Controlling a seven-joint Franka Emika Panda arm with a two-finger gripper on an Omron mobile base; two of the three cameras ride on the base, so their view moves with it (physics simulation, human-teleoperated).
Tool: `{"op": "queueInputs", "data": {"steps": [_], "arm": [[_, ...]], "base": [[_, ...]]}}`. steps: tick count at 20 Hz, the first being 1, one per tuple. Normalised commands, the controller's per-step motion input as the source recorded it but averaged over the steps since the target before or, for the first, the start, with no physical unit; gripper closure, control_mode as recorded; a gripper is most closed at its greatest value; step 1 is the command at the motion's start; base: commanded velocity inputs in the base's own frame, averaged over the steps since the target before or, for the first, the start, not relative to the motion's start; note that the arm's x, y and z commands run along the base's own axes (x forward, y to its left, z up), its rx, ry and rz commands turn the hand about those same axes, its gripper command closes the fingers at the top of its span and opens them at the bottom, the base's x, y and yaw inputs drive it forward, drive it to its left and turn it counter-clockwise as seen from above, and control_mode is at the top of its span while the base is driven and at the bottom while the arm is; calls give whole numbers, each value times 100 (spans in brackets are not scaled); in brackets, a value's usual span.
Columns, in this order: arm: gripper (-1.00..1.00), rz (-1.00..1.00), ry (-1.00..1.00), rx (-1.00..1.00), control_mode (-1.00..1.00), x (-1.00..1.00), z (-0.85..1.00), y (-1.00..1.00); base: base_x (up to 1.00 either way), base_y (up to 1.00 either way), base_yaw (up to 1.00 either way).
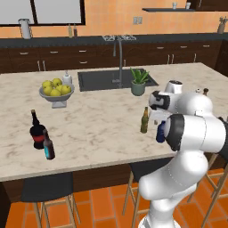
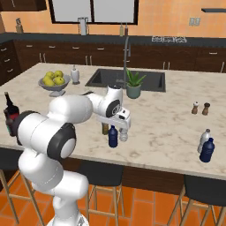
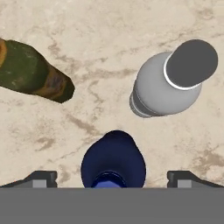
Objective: Move the plastic bottles in the middle to the plastics group, and the glass bottles in the middle to the glass group.
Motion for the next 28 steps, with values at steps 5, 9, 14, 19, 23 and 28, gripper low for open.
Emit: {"op": "queueInputs", "data": {"steps": [5,9,14,19,23,28], "arm": [[-100,-8,0,0,-100,0,-22,0],[100,-6,0,0,-100,0,-25,0],[100,-1,1,0,-100,-8,-21,0],[100,0,0,0,-100,-47,8,-23],[100,0,0,0,-100,-74,12,-57],[100,0,0,0,-100,-53,10,-81]], "base": [[0,0,0],[0,0,0],[0,0,0],[0,0,0],[0,0,0],[0,0,0]]}}
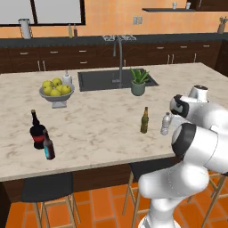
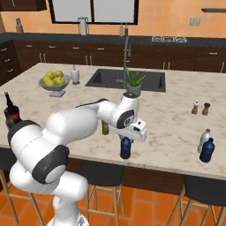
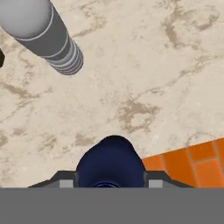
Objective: Move the plastic bottles in the middle to the plastics group, and the glass bottles in the middle to the glass group.
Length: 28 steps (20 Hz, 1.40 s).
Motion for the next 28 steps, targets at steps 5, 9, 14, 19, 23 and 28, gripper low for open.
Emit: {"op": "queueInputs", "data": {"steps": [5,9,14,19,23,28], "arm": [[100,-13,0,-5,-100,-10,0,-94],[100,-23,0,-2,-100,0,0,-98],[100,-33,0,0,-100,4,0,-95],[100,-40,0,0,-100,17,1,-80],[100,-41,0,0,-100,34,1,-65],[100,-42,0,0,-100,38,3,-49]], "base": [[0,0,0],[0,0,0],[0,0,0],[0,0,0],[0,0,0],[0,0,0]]}}
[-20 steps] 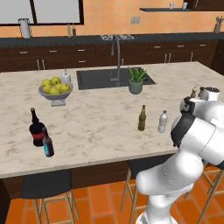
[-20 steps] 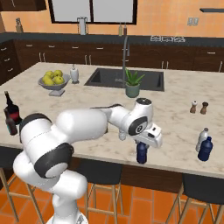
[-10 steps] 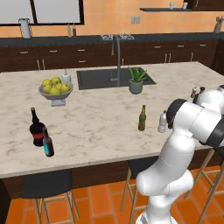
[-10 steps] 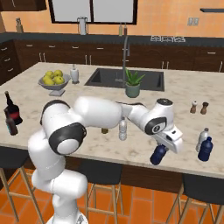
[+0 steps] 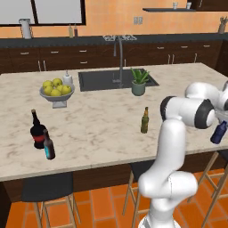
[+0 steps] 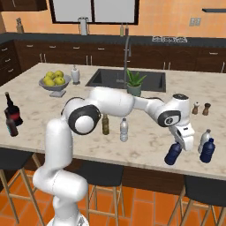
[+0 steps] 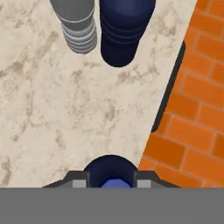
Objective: Move the plastic bottles in the middle to the plastics group, and the glass bottles in the middle to the glass group.
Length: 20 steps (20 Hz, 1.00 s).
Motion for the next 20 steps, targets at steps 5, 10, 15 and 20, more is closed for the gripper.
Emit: {"op": "queueInputs", "data": {"steps": [5,10,15,20], "arm": [[100,-40,-6,0,-100,33,0,-39],[100,-36,-8,-1,-100,33,-4,-28],[100,-29,-4,-16,-100,24,-18,-4],[100,-19,-3,-36,-100,11,-32,3]], "base": [[0,0,0],[0,0,0],[0,0,0],[0,0,0]]}}
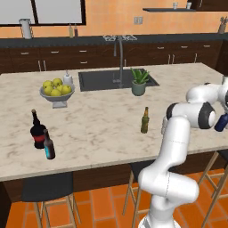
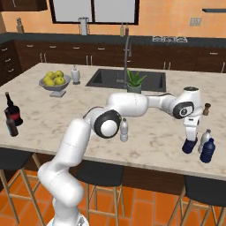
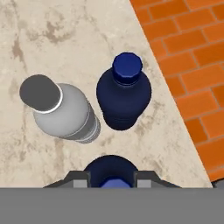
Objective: Move the plastic bottles in the middle to the plastics group, and the glass bottles in the middle to the glass group.
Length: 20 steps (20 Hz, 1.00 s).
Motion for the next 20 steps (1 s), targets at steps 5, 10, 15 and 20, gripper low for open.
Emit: {"op": "queueInputs", "data": {"steps": [5,10,15,20], "arm": [[100,-3,0,-29,-100,9,-40,2],[100,0,0,-8,-100,15,-49,1],[100,0,0,0,-100,2,-56,-3],[-100,2,0,0,-100,-5,-52,-8]], "base": [[0,0,0],[0,0,0],[0,0,0],[0,0,0]]}}
